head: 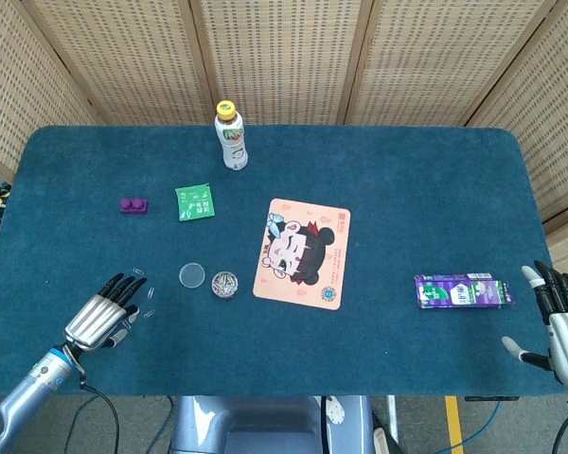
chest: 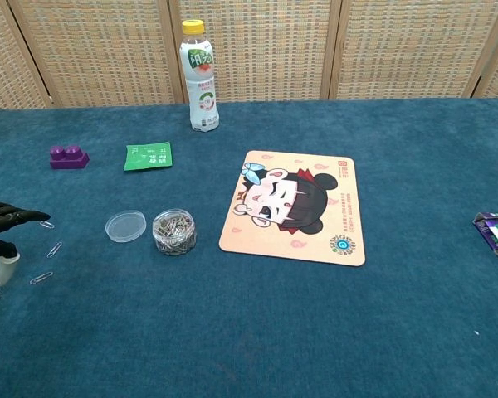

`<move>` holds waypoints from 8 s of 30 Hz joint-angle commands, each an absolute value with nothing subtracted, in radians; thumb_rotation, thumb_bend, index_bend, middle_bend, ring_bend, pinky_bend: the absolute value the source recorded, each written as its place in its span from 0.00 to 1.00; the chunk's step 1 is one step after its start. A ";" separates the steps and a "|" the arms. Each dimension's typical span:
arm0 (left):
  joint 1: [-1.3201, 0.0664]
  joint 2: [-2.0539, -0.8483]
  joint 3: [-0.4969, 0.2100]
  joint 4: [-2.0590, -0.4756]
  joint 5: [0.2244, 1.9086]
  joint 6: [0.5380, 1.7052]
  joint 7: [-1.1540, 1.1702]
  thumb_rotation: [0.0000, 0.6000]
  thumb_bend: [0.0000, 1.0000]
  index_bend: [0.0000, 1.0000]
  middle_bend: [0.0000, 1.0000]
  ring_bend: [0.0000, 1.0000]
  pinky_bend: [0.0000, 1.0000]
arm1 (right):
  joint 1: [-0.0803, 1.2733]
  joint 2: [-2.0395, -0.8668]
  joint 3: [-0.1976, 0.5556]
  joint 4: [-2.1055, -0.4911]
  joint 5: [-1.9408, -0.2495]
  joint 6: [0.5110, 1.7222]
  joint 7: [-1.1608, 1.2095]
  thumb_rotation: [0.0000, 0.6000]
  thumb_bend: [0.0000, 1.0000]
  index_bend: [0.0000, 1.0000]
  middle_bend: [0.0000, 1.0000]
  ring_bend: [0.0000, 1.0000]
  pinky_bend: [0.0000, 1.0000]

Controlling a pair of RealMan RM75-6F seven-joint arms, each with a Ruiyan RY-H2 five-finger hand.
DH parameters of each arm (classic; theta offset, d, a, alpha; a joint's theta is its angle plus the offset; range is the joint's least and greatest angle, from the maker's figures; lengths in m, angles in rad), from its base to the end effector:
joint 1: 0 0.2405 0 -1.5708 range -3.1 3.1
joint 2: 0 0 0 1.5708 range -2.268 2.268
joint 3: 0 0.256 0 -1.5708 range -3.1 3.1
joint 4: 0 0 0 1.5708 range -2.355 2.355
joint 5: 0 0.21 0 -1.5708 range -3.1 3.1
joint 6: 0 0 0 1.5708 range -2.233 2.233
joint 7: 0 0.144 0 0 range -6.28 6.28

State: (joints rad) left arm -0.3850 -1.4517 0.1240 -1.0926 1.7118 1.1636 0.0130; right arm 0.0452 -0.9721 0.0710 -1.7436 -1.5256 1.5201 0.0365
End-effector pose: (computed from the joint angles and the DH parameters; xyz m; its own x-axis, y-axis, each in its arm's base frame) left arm -0.3247 0.2390 0.0255 0.7069 0.2359 0.6668 0.6784 -0.4930 -0.5448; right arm -0.2936 -0.1720 0.1984 0.3763 0.0375 0.9257 -0.9262 -0.0097 0.3769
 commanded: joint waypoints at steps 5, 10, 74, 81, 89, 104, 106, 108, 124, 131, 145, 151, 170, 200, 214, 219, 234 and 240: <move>-0.395 -1.464 0.125 -1.071 1.704 1.146 0.030 1.00 0.36 0.52 0.00 0.00 0.00 | 0.046 -0.972 0.071 -1.743 -1.524 1.519 0.041 1.00 0.00 0.01 0.00 0.00 0.00; -0.402 -1.464 0.127 -1.061 1.698 1.131 0.036 1.00 0.36 0.52 0.00 0.00 0.00 | 0.047 -0.973 0.071 -1.742 -1.521 1.515 0.040 1.00 0.00 0.01 0.00 0.00 0.00; -0.527 -1.343 -0.009 -1.352 1.652 1.170 0.123 1.00 0.47 0.67 0.00 0.00 0.00 | 0.051 -0.970 0.068 -1.734 -1.527 1.511 0.079 1.00 0.00 0.01 0.00 0.00 0.00; -0.592 -1.369 -0.069 -1.419 1.576 1.070 0.241 1.00 0.48 0.67 0.00 0.00 0.00 | 0.056 -0.974 0.069 -1.731 -1.521 1.502 0.072 1.00 0.00 0.01 0.00 0.00 0.00; -0.661 -1.533 -0.121 -1.372 1.443 0.957 0.369 1.00 0.48 0.67 0.00 0.00 0.00 | 0.061 -0.978 0.069 -1.724 -1.513 1.488 0.074 1.00 0.00 0.01 0.00 0.00 0.00; -0.709 -1.635 -0.155 -1.315 1.331 0.928 0.406 1.00 0.48 0.67 0.00 0.00 0.00 | 0.064 -0.973 0.071 -1.715 -1.503 1.481 0.101 1.00 0.00 0.01 0.00 0.00 0.00; -0.711 -1.637 -0.151 -1.314 1.329 0.929 0.408 1.00 0.48 0.67 0.00 0.00 0.00 | 0.063 -0.973 0.071 -1.716 -1.505 1.482 0.102 1.00 0.00 0.01 0.00 0.00 0.00; -0.713 -1.640 -0.149 -1.314 1.324 0.929 0.408 1.00 0.48 0.67 0.00 0.00 0.00 | 0.063 -0.973 0.070 -1.716 -1.507 1.483 0.102 1.00 0.00 0.01 0.00 0.00 0.00; -0.713 -1.587 -0.150 -1.370 1.322 0.960 0.344 1.00 0.31 0.08 0.00 0.00 0.00 | 0.061 -0.970 0.071 -1.716 -1.507 1.487 0.111 1.00 0.00 0.01 0.00 0.00 0.00; -0.668 -1.480 -0.115 -1.365 1.338 0.992 0.302 1.00 0.30 0.19 0.00 0.00 0.00 | 0.061 -0.968 0.069 -1.717 -1.515 1.491 0.114 1.00 0.00 0.01 0.00 0.00 0.00; -0.597 -1.517 -0.031 -1.045 1.357 0.933 0.030 1.00 0.30 0.45 0.00 0.00 0.00 | 0.066 -0.981 0.064 -1.728 -1.516 1.480 0.068 1.00 0.00 0.01 0.00 0.00 0.00; -0.595 -1.559 -0.028 -0.967 1.371 0.928 -0.016 1.00 0.30 0.47 0.00 0.00 0.00 | 0.067 -0.982 0.065 -1.726 -1.511 1.477 0.066 1.00 0.00 0.01 0.00 0.00 0.00; -0.601 -1.618 -0.025 -0.840 1.407 0.911 -0.089 1.00 0.34 0.53 0.00 0.00 0.00 | 0.074 -0.984 0.065 -1.722 -1.503 1.464 0.068 1.00 0.00 0.01 0.00 0.00 0.00; -0.620 -1.651 -0.039 -0.843 1.383 0.854 0.011 1.00 0.40 0.64 0.00 0.00 0.00 | 0.071 -0.982 0.064 -1.721 -1.502 1.468 0.072 1.00 0.00 0.01 0.00 0.00 0.00; -0.619 -1.623 -0.054 -0.893 1.383 0.880 0.014 1.00 0.43 0.71 0.00 0.00 0.00 | 0.071 -0.981 0.065 -1.721 -1.502 1.470 0.076 1.00 0.00 0.01 0.00 0.00 0.00; -0.630 -1.525 -0.091 -1.058 1.424 0.983 -0.006 1.00 0.43 0.73 0.00 0.00 0.00 | 0.071 -0.979 0.065 -1.721 -1.502 1.470 0.084 1.00 0.00 0.01 0.00 0.00 0.00; -0.732 -1.541 -0.151 -1.403 1.310 0.912 0.303 1.00 0.44 0.73 0.00 0.00 0.00 | 0.069 -0.971 0.069 -1.711 -1.497 1.472 0.118 1.00 0.00 0.01 0.00 0.00 0.00; -0.752 -1.592 -0.159 -1.390 1.246 0.899 0.366 1.00 0.44 0.73 0.00 0.00 0.00 | 0.068 -0.968 0.070 -1.710 -1.495 1.471 0.130 1.00 0.00 0.01 0.00 0.00 0.00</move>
State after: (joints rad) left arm -0.7454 -1.5825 -0.1557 -1.3915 1.2564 0.9039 0.3581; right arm 0.0684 -0.9685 0.0696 -1.7098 -1.4957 1.4711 0.1298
